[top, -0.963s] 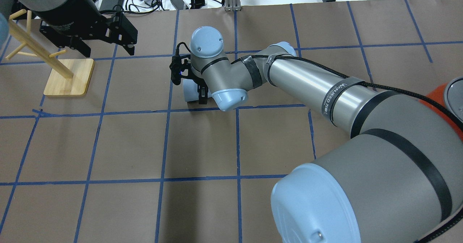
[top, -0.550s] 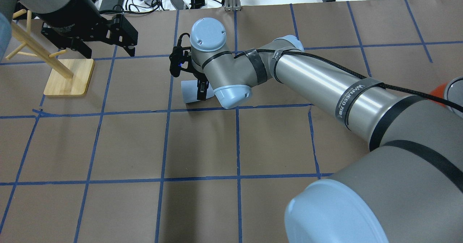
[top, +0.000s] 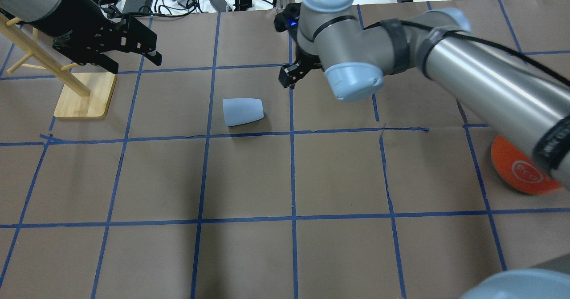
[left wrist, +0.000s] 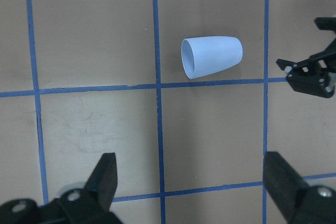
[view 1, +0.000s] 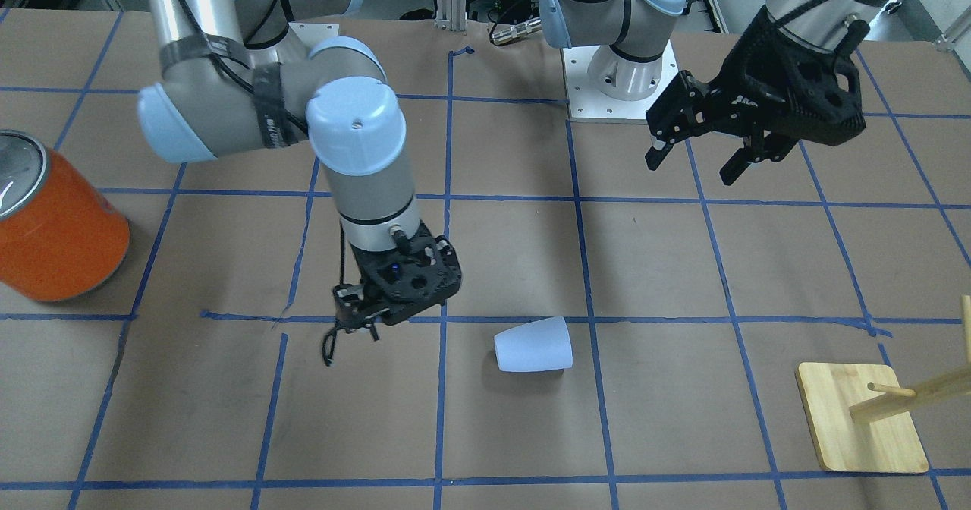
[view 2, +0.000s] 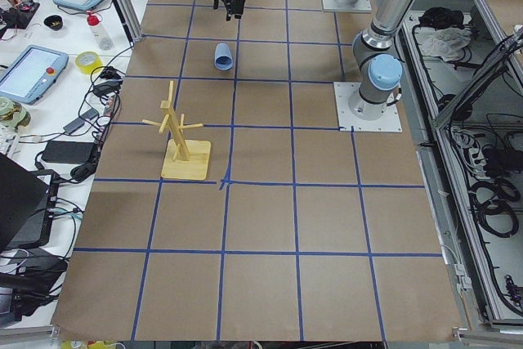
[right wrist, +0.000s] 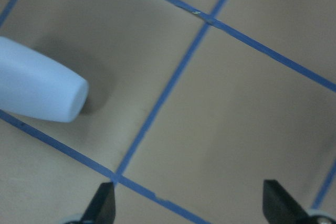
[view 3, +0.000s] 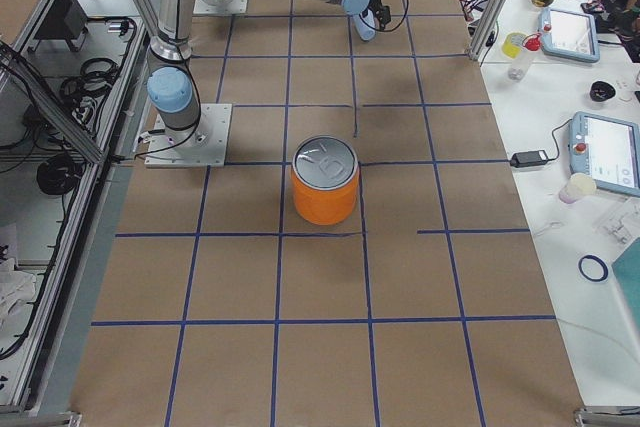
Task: Flip cup
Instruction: 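Lay the cup on its side and open the right gripper, then reach the left gripper to the cup's rim while the right arm withdraws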
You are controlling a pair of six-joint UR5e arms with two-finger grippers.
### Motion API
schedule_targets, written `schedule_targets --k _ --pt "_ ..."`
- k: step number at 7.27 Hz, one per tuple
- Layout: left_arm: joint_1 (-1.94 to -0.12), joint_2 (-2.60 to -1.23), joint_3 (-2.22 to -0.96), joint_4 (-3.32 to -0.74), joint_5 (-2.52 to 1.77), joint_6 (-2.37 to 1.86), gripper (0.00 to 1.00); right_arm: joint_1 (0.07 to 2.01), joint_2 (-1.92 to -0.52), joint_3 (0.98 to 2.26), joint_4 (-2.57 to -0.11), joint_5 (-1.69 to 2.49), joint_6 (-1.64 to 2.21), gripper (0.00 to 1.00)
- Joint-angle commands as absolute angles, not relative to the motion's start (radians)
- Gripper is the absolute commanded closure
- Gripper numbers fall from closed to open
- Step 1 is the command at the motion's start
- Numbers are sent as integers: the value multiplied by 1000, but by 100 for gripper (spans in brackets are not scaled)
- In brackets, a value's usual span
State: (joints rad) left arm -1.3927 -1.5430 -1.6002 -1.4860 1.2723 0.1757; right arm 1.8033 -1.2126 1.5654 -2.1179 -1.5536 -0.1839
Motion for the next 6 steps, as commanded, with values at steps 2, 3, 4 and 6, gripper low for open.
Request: schedule_targets --k 2,3,4,6 --pt "-1361 -1671 -1744 -1213 1048 215 0 1593 -1346 1563 -1805 -1597 -8 0" --pt "-1361 -1727 -1767 -1151 992 213 0 1554 -1386 1562 -1728 -1598 24 0" --pt "-1361 -1797 -1770 -1109 980 213 0 1534 -1417 1556 -1706 -1598 25 0" --pt "-1361 -1943 -1772 -1010 870 215 0 1526 -1495 1531 -1598 -1614 87 0"
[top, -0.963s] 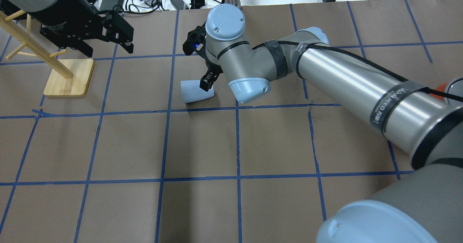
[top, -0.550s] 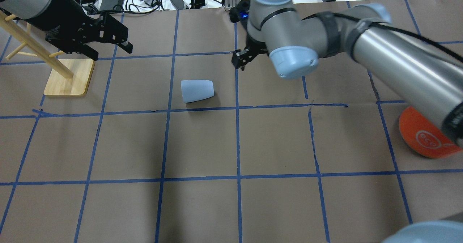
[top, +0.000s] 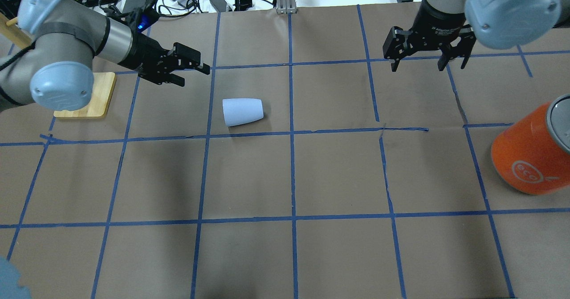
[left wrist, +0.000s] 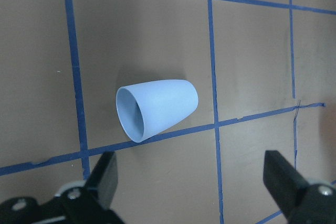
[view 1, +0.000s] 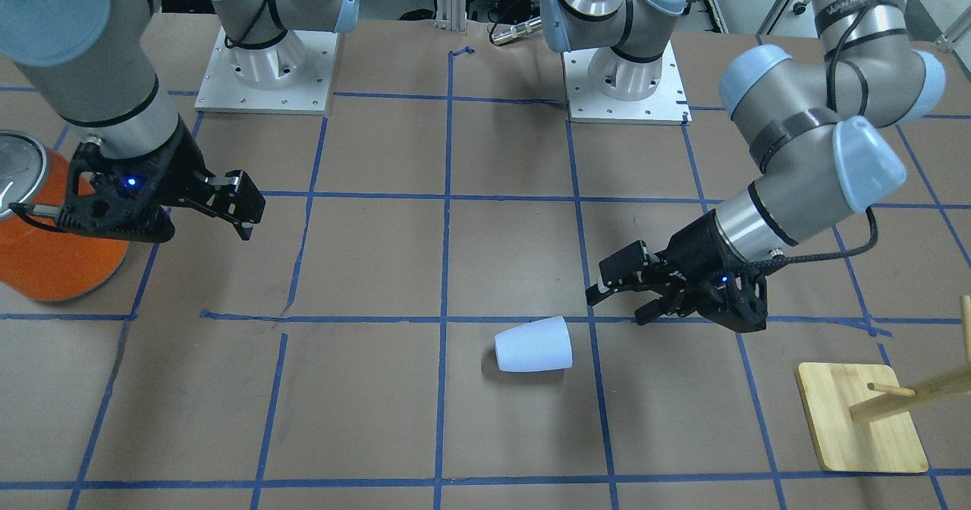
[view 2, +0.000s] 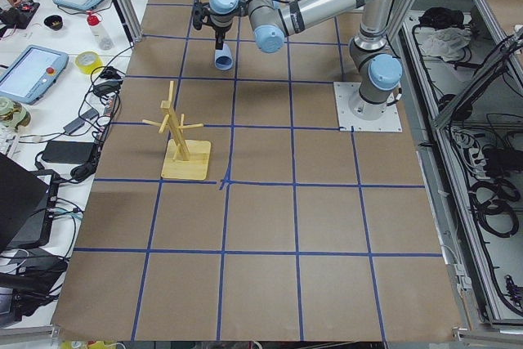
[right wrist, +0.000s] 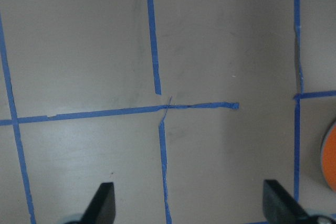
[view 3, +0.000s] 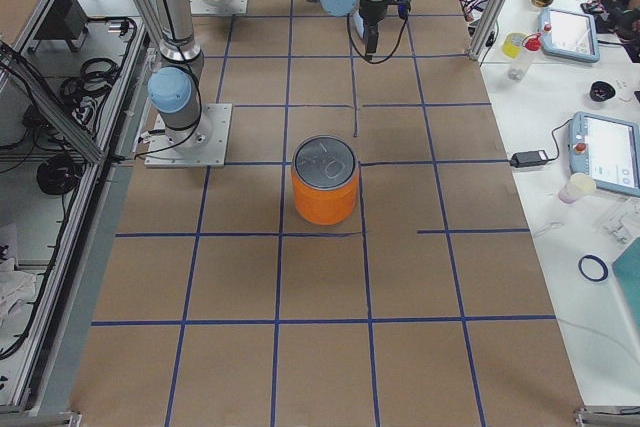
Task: Flip cup
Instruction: 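Reach the left gripper to the cup's rim while the right arm withdraws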
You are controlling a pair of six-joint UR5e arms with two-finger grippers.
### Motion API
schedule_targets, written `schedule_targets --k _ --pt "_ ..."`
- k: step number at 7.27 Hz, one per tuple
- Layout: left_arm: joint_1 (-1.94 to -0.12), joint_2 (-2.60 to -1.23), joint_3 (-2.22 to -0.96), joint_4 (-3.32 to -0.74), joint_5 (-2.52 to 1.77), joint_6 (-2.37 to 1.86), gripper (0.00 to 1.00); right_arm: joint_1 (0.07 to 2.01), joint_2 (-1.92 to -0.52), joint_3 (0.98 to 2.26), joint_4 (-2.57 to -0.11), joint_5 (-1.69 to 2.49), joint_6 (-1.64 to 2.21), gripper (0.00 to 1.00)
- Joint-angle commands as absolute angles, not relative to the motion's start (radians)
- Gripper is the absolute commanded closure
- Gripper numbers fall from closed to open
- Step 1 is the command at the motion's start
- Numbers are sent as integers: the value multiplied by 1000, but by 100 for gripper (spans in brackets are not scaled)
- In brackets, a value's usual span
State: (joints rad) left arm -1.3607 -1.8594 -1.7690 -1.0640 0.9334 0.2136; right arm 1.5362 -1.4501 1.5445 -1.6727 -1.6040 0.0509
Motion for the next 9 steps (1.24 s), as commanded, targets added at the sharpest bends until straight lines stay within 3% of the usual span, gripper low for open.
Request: schedule_targets --k 1,9 --pt "-1361 -1974 -1772 -1008 865 215 0 1529 -1496 1507 -1522 -1649 87 0" --pt "-1367 -2097 -1835 -991 650 222 0 1528 -1466 1577 -1522 -1652 84 0"
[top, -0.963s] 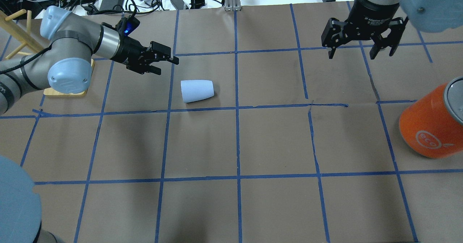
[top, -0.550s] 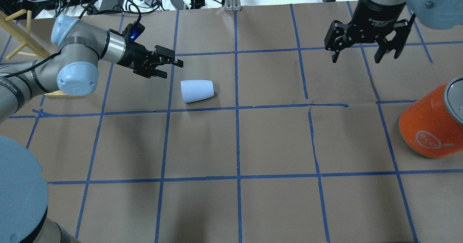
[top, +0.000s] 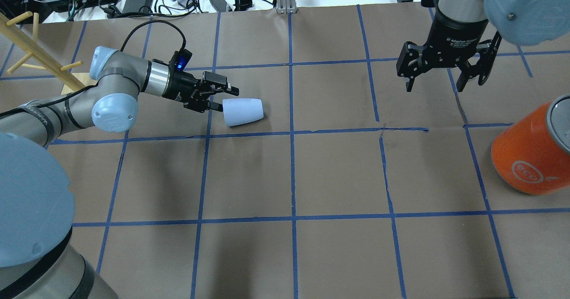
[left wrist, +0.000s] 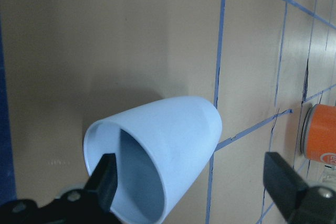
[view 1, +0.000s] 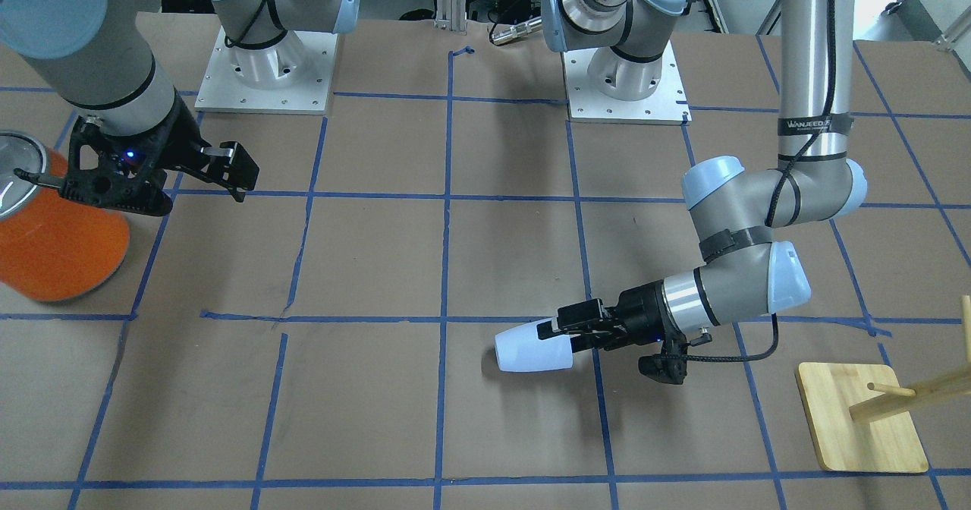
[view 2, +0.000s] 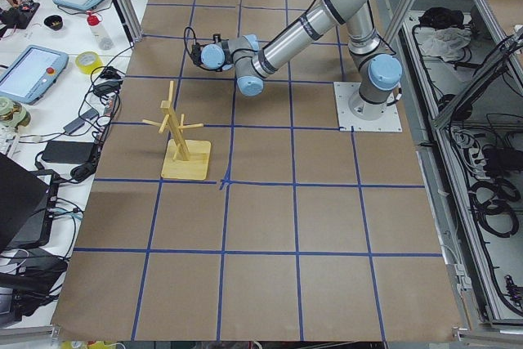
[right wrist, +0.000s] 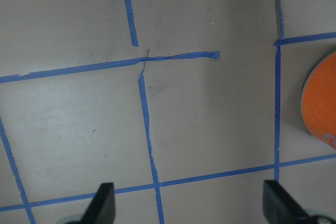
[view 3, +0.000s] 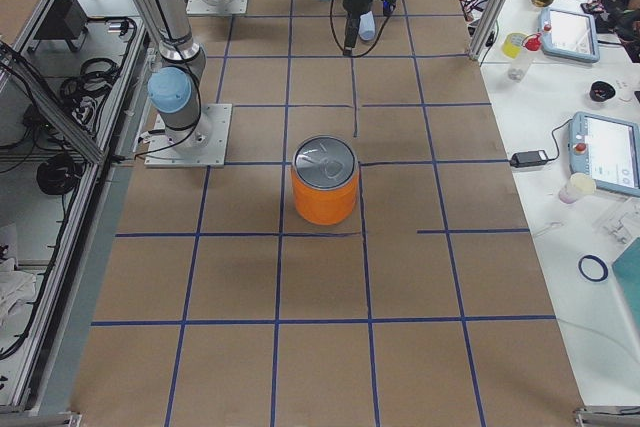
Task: Flip cup
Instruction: 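Grasp the cup's rim with the left gripper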
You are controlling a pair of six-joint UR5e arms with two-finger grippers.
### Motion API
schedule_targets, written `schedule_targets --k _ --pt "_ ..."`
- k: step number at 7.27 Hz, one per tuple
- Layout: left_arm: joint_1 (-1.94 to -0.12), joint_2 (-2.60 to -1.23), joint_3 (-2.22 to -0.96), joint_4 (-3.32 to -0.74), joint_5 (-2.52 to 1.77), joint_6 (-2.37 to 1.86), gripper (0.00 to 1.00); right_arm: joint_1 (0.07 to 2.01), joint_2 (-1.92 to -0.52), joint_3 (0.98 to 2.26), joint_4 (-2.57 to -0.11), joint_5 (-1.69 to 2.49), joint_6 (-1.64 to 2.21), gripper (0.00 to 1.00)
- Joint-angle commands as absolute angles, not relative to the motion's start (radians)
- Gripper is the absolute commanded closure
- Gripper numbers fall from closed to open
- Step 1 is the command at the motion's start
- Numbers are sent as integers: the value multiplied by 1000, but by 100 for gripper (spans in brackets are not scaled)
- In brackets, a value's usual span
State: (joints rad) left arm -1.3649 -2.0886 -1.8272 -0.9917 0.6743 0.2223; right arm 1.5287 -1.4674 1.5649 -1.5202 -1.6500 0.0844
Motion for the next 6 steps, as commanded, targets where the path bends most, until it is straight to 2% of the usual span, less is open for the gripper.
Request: schedule_targets --k 1,2,3,4,5,6 --pt "-1371 -2106 -1835 -992 623 219 0 1528 -1465 1577 -1522 -1652 84 0" --pt "-1371 -2118 -1835 -991 608 219 5 1528 -1465 1578 -1522 -1652 84 0" --pt "-1373 -2123 -1836 -991 606 221 14 1528 -1463 1578 -1522 -1652 83 0" --pt "-1379 -2123 -1838 -989 600 219 46 1528 -1462 1580 -1520 -1655 83 0" --pt "-1382 -2118 -1838 -989 598 219 67 1528 -1462 1580 -1520 -1655 84 0" --pt "-1384 -2106 -1838 -989 598 218 82 1528 -1457 1580 -1519 -1655 83 0"
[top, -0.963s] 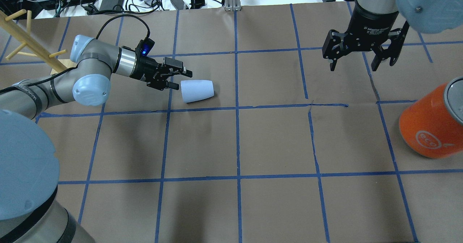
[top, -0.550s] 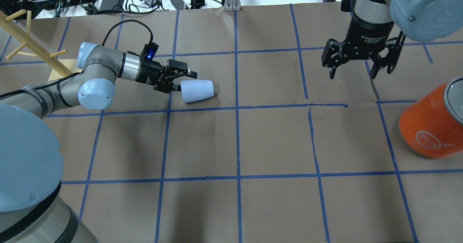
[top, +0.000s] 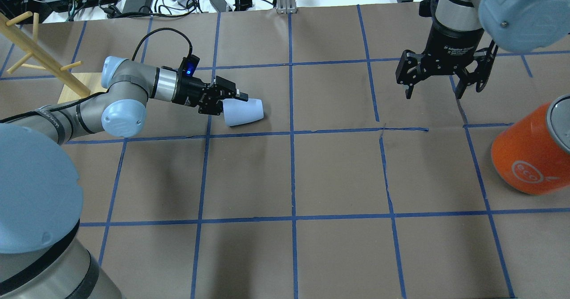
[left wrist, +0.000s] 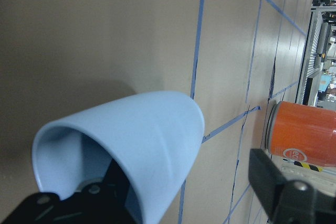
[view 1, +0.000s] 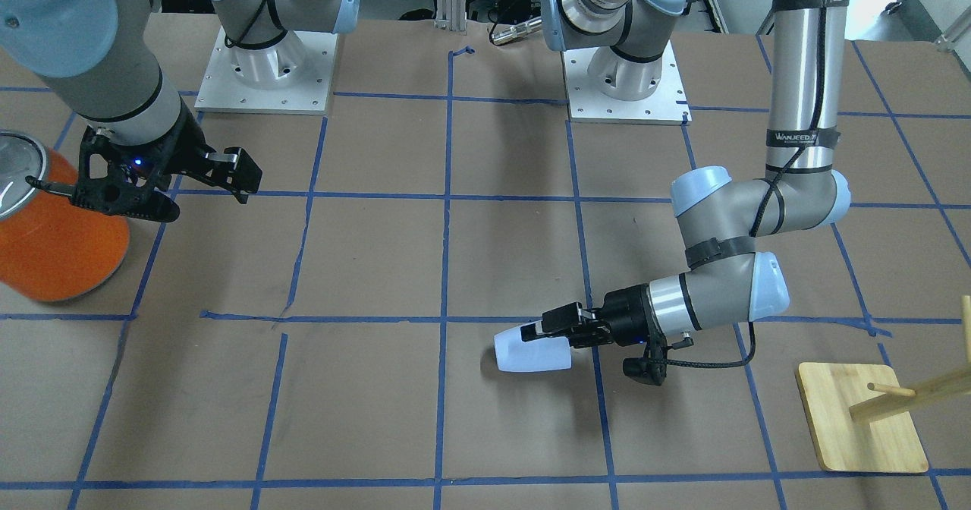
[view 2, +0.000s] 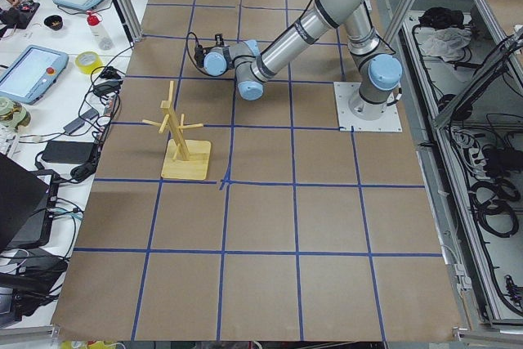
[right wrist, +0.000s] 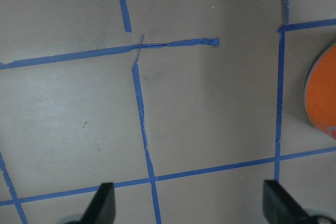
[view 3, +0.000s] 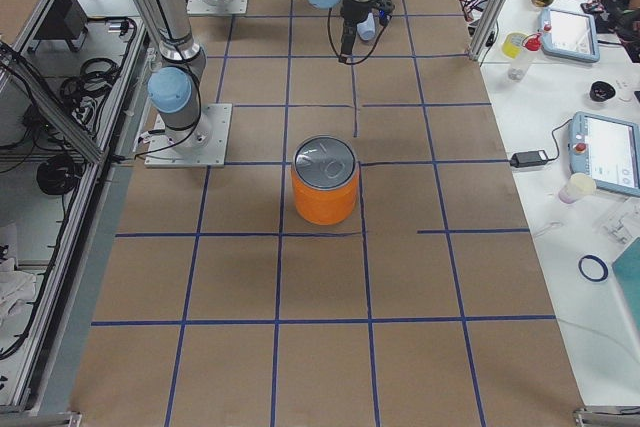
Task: Flip cup
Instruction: 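Grasp the cup's rim with the left gripper, then lift and rotate the cup upright with the left gripper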
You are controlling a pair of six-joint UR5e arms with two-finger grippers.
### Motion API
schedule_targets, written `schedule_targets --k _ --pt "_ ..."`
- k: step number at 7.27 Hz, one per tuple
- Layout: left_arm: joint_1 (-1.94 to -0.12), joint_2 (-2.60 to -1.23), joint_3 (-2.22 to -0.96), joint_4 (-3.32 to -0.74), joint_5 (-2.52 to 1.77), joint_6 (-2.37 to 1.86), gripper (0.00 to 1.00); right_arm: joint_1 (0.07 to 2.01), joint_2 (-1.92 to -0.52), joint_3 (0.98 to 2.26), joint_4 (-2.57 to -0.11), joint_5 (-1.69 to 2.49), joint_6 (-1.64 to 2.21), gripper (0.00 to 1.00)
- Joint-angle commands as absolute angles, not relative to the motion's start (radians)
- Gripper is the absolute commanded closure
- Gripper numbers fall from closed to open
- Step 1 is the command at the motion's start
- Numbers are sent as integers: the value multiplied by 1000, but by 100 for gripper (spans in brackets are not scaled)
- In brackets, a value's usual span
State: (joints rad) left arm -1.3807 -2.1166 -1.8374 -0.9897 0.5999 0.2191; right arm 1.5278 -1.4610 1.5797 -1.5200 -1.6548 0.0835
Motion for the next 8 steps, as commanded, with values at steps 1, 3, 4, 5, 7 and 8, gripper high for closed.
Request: schedule_targets --k 1,3,4,5,7,8 --pt "-1384 -2102 -1841 -989 598 213 95 1528 -1456 1580 -1517 -1655 83 0" --pt "-1384 -2083 -1842 -992 598 166 100 1528 -1456 1598 -1519 -1661 83 0" --pt "-1385 -2053 -1839 -985 603 23 100 1528 -1457 1615 -1519 -1725 84 0" --pt "-1385 -2019 -1823 -985 618 -82 100 1528 -1457 1617 -1522 -1732 87 0" --pt "-1387 -1974 -1741 -991 906 -135 100 1529 -1459 1606 -1538 -1715 115 0" --pt "-1396 -1971 -1706 -1003 1010 -132 100 1529 -1463 1595 -1537 -1715 127 0"
